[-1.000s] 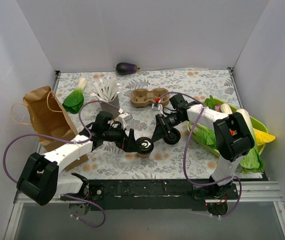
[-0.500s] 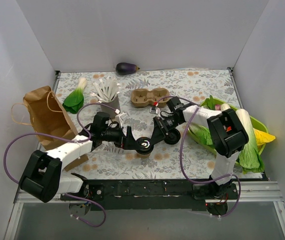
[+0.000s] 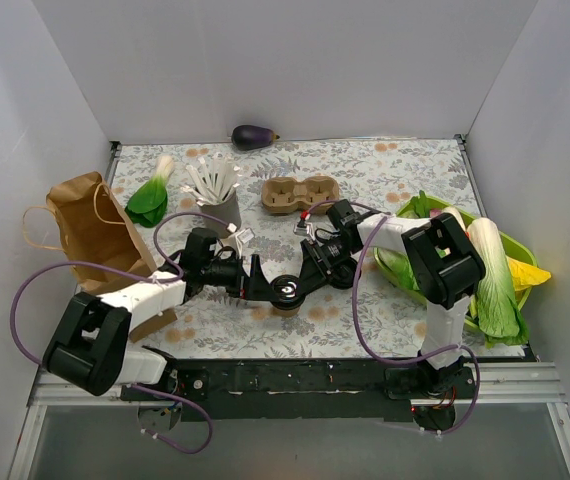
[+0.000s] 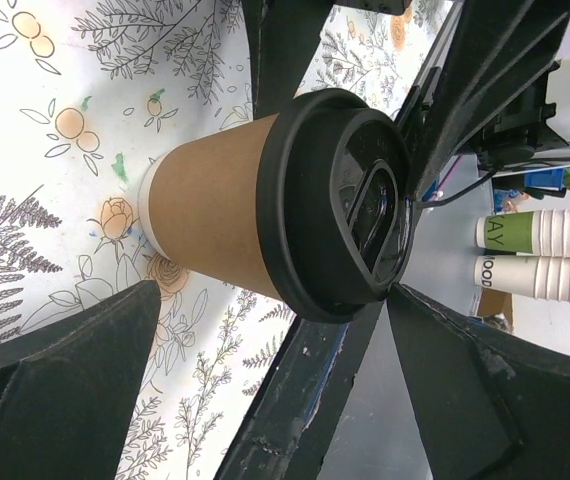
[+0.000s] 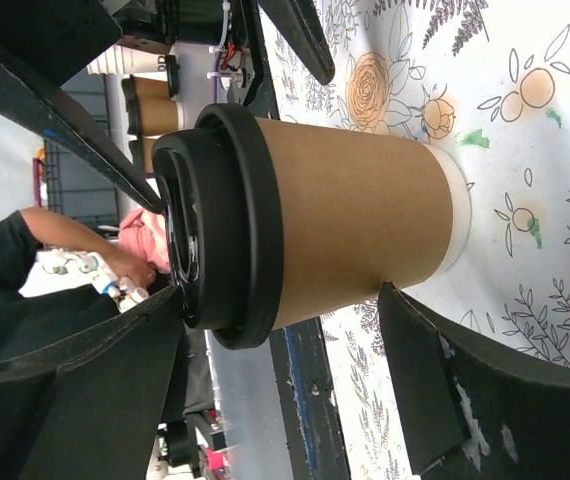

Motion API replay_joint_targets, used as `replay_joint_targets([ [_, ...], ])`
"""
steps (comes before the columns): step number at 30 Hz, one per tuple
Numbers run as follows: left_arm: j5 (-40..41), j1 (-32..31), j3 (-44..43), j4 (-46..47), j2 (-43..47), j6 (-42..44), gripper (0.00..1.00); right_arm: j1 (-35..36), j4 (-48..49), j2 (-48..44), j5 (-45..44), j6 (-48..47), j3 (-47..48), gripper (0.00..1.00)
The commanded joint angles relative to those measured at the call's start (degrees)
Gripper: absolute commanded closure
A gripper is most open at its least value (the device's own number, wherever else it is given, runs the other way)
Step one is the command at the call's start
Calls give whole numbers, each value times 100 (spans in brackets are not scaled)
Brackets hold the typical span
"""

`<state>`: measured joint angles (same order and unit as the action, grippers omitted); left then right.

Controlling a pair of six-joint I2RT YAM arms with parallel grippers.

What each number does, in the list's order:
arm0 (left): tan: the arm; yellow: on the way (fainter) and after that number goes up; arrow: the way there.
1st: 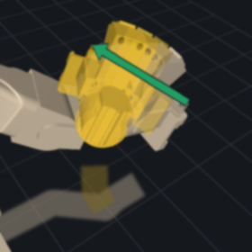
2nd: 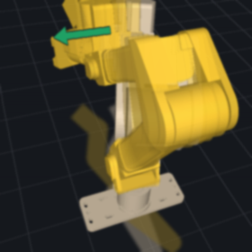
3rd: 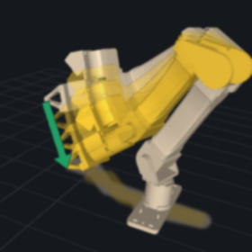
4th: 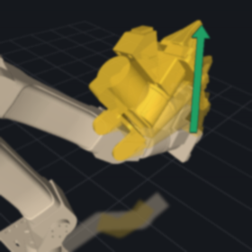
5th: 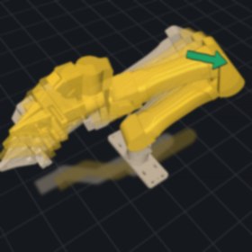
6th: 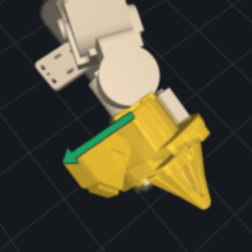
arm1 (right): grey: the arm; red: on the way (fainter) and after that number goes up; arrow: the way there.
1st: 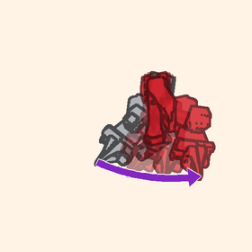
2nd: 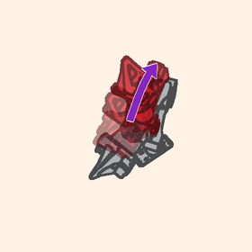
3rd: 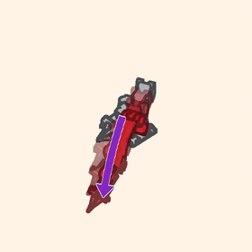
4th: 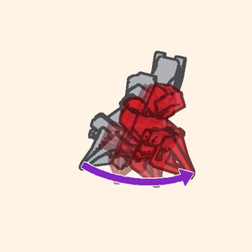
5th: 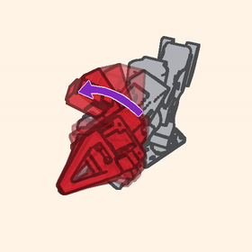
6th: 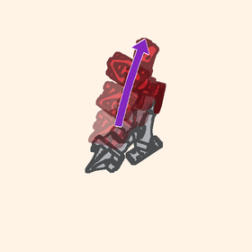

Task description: Pack the takeout coffee

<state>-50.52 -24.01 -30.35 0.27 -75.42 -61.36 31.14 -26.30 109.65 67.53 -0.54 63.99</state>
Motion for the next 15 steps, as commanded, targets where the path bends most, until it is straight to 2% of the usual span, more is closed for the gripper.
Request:
replay_joint_targets([
  [1, -72, 54, 55, 131, -113, 72, 2, 15, 152, 136, -82, 123, 131, 16],
  [7, -124, 63, 29, 131, -333, 142, 3, 15, 91, 294, -249, 71, 158, 20],
  [15, -98, 81, 20, 245, -588, 168, 3, 15, -59, 312, -811, -474, 132, 23],
])
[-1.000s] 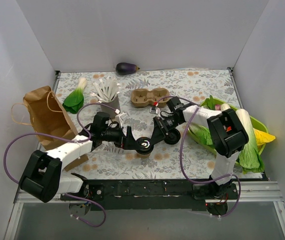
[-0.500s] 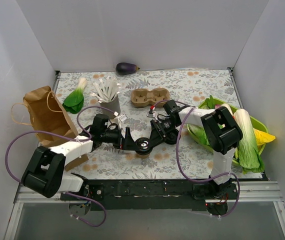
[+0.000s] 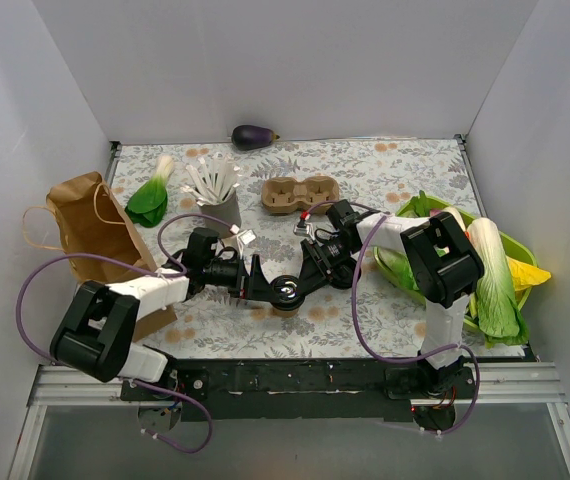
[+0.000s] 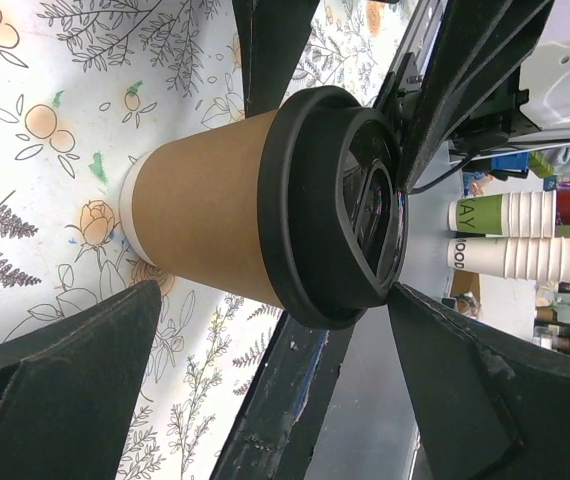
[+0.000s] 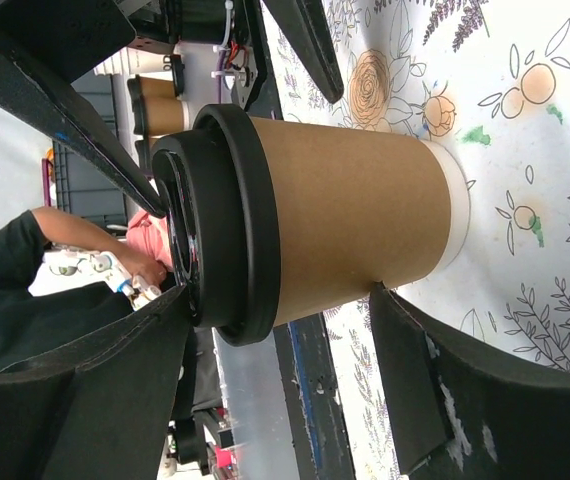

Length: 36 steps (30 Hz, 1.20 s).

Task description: Pack the takeout coffee

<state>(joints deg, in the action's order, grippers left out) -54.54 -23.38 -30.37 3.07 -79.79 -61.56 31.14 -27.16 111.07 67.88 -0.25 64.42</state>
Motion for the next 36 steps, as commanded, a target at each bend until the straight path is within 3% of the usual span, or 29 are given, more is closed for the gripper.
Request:
replay_joint_targets([
  [1, 313, 26, 14, -35, -186, 188, 3, 15, 18, 187, -907, -528, 88, 24],
  [15, 383, 140, -31, 0, -660, 197, 5, 24, -123, 398, -1549, -634, 176, 31],
  [26, 225, 623, 146, 326, -1354, -155, 8, 24, -141, 504, -1505, -625, 264, 33],
  [36, 357, 668, -21, 238, -1909, -190, 9, 24, -150, 530, -1471, -634, 264, 33],
])
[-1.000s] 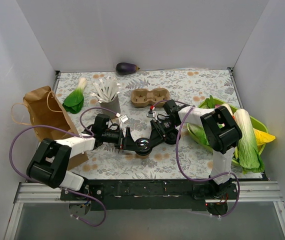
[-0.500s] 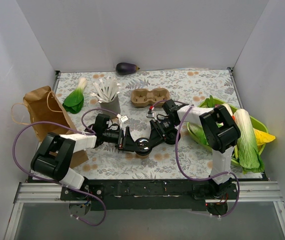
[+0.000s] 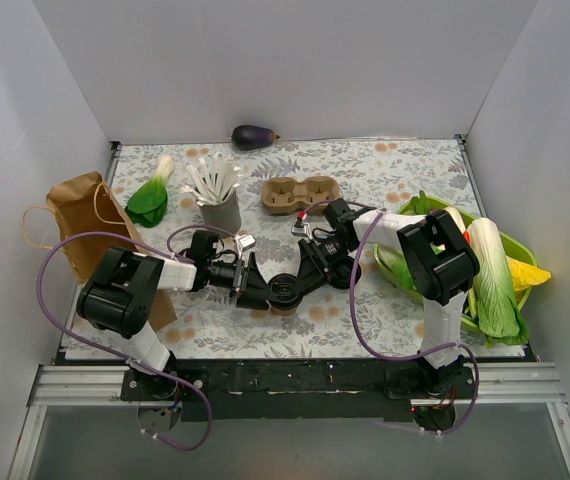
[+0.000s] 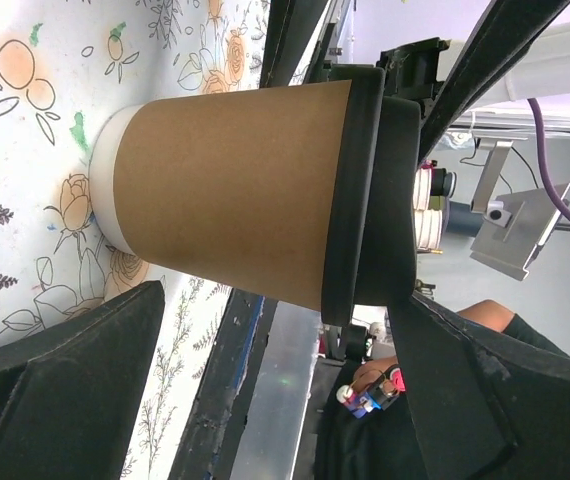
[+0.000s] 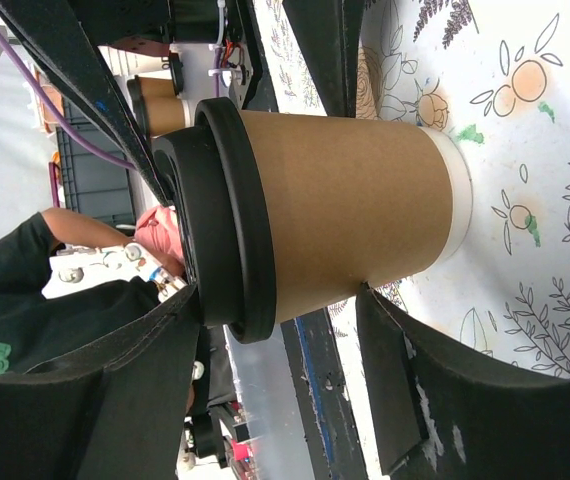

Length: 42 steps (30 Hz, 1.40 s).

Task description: Pack the takeout coffee

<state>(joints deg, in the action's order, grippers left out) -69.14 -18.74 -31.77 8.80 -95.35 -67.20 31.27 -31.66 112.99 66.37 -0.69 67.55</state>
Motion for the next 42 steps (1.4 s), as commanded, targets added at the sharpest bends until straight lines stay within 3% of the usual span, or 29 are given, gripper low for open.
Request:
replay_joint_targets([
  [1, 1808, 204, 101, -352, -335, 383, 10, 11, 292, 338, -1311, -590, -23, 33],
  [3, 1528, 213, 48, -396, -152, 514, 10, 2, 248, 303, -1232, -616, 39, 29],
  [8, 878, 204, 65, -449, 402, 840, 9, -42, 335, 145, -47, -424, 382, 12],
  [14, 701, 213, 31, -475, 553, 901, 9, -33, 1749, 258, 1009, 1192, 145, 5],
  [18, 674, 196, -75, -581, 377, 901, 9, -24, 1892, 469, 1001, 1405, 346, 3],
  [28, 578, 187, -347, -598, 140, 814, 10, 81, 1716, 795, 649, 1299, 707, 3],
  [33, 577, 187, -365, -607, 26, 796, 10, 99, 1742, 891, 378, 1457, 567, 9],
  [37, 744, 187, -365, -607, -115, 717, 11, 99, 2530, 926, 394, 2587, -74, 14],
  [42, 1060, 300, -163, -283, -299, 50, 11, 38, 2683, 1199, 359, 2978, -374, 19],
])
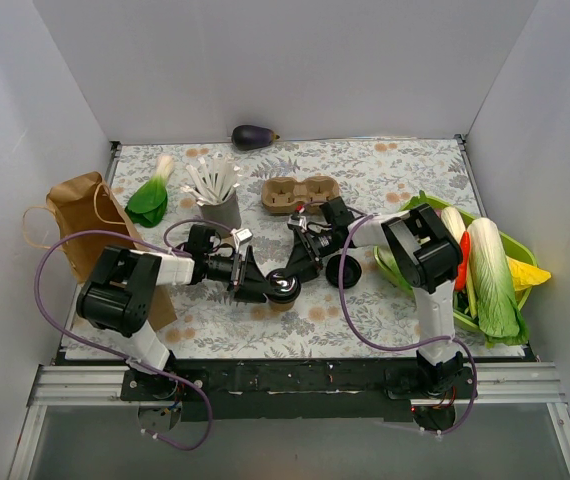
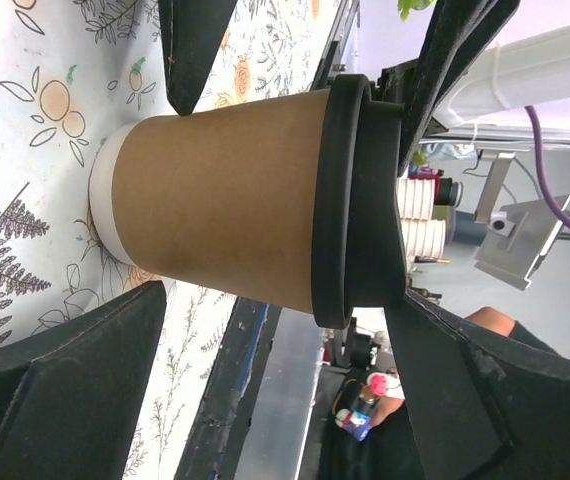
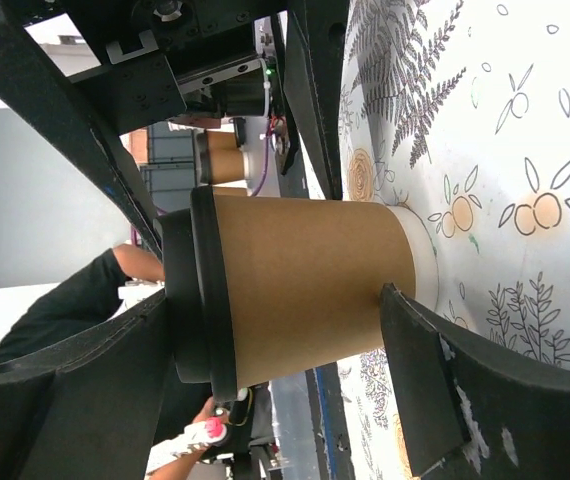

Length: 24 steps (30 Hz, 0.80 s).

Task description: Pack the takeout coffee

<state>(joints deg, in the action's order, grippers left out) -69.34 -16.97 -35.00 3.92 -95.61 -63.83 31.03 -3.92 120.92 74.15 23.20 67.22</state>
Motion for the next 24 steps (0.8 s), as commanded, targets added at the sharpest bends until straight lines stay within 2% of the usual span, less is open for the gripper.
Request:
replay_joint_targets([
  [1, 1107, 150, 178, 240, -317, -331, 11, 53, -126, 449, -428, 598, -350, 19],
  [6, 1195, 229, 108, 82, -677, -314, 12, 61, -39, 634, -384, 747, -394, 20],
  [11, 1625, 229, 152, -111, -950, -42, 13, 79, 49, 652, -419, 782, -385, 23],
  [18, 1854, 212, 240, -23, -1196, -138, 14, 175, -267, 599, -674, 387, -78, 24],
  [22, 1205, 203, 318, 317, -750, 90, 13, 211, -205, 476, -463, 54, 238, 24],
  [24, 906, 203, 468, 652, -161, 134, 12, 220, -634, 318, -594, -683, 553, 22],
])
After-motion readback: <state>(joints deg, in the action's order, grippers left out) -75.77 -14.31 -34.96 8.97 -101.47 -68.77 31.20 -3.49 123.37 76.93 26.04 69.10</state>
